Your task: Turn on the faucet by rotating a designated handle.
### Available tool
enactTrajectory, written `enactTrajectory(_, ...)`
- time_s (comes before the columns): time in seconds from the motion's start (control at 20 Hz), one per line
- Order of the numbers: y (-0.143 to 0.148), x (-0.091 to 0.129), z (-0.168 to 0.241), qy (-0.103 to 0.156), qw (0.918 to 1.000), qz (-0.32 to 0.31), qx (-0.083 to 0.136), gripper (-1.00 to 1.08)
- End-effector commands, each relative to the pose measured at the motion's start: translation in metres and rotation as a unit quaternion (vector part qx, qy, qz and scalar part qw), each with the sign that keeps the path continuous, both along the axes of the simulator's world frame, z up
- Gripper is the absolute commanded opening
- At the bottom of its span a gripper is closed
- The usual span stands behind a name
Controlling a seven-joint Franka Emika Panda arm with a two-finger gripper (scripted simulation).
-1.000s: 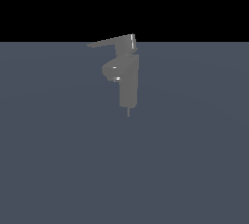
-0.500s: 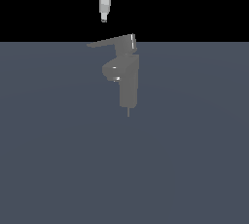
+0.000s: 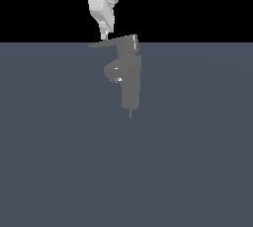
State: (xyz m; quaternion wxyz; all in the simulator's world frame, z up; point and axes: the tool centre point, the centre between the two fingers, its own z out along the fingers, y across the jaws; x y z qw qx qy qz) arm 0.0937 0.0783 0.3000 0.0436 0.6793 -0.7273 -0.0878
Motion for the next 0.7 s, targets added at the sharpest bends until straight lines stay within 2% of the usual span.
enactTrajectory(0.0,0.003,0.007,-0.011,0.003,0.9997,-0.023,-0.008,-1.0)
enactTrajectory(0.35,0.01,0.018,-0.032,0.007,0.9978,-0.062,-0.023,-1.0)
enactTrajectory(0.65,0.012,0.021,-0.038,0.009,0.9969,-0.072,-0.028,-1.0)
